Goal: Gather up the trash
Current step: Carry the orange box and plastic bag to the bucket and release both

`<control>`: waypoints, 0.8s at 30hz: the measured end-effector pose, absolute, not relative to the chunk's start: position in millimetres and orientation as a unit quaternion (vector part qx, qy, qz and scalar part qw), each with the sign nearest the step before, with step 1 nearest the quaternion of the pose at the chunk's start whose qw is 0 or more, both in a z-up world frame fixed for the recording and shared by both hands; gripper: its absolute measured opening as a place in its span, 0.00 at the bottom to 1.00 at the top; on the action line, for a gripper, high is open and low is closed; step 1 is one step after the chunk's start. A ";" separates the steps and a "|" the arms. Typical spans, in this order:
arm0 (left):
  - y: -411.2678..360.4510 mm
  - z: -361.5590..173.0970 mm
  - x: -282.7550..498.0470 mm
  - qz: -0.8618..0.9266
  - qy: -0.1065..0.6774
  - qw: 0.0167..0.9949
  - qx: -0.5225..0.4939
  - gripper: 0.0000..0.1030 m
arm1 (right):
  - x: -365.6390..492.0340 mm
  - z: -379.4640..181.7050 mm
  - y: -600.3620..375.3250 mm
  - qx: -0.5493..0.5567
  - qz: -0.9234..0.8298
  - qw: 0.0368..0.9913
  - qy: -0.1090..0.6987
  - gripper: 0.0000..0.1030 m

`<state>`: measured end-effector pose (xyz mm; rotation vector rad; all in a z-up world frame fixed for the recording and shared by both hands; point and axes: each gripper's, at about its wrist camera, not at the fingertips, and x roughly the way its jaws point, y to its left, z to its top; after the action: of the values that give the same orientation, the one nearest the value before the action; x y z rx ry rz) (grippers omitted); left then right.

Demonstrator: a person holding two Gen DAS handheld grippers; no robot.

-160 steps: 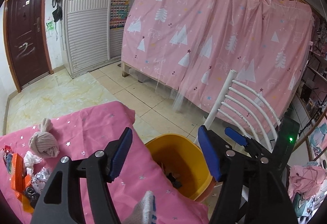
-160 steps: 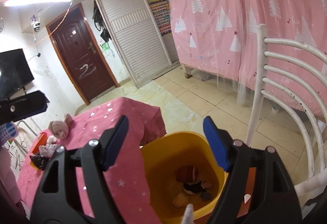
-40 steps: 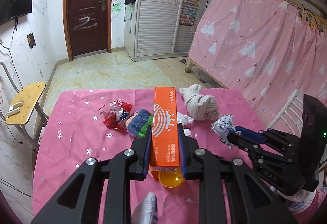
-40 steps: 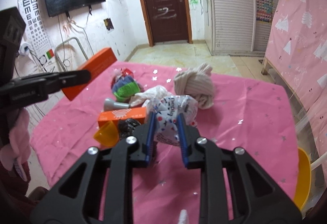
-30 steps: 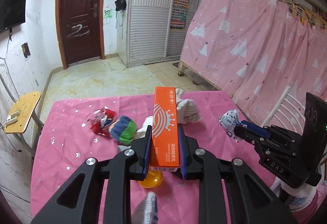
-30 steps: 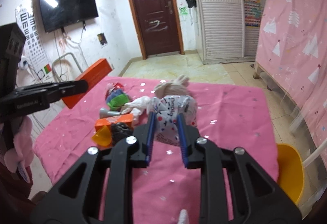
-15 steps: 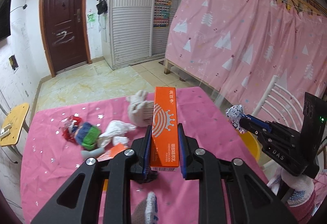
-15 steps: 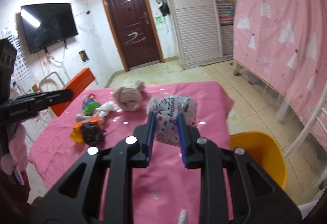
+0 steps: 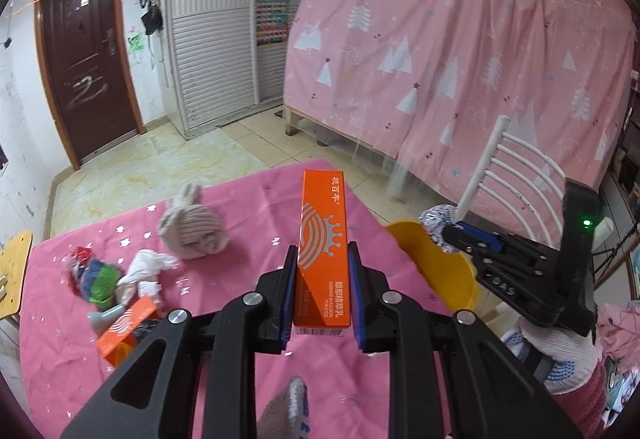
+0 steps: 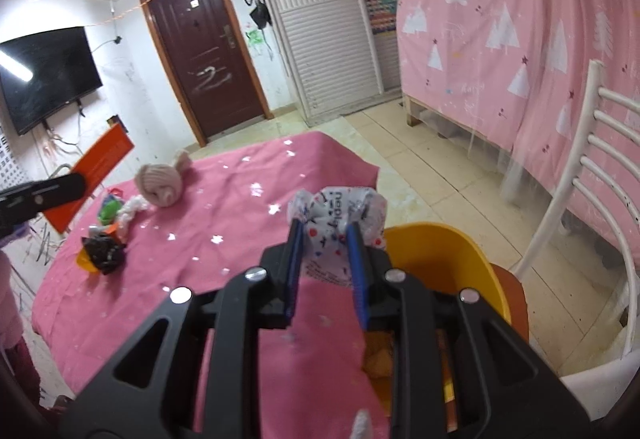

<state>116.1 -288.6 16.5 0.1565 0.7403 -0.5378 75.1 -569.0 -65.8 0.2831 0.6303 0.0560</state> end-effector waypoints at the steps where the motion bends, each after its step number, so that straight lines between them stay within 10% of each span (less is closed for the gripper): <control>1: -294.5 15.8 115.0 -0.262 0.357 0.893 0.078 0.15 | 76.2 -70.0 -573.5 0.142 0.025 0.939 0.311 0.21; 4: -307.0 13.9 114.5 -0.270 0.358 0.890 0.087 0.15 | 80.2 -79.6 -581.3 0.150 0.022 0.935 0.320 0.26; 8: -325.4 8.9 111.3 -0.281 0.360 0.884 0.098 0.15 | 84.6 -94.1 -590.3 0.166 0.017 0.927 0.335 0.60; 24: -406.8 -12.7 118.1 -0.334 0.388 0.853 0.104 0.15 | 53.0 -83.0 -660.3 0.235 -0.053 0.930 0.276 0.60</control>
<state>118.1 -406.8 -12.7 0.2198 0.8163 -0.7033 53.0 -660.3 -83.0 0.4821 0.5651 -0.1090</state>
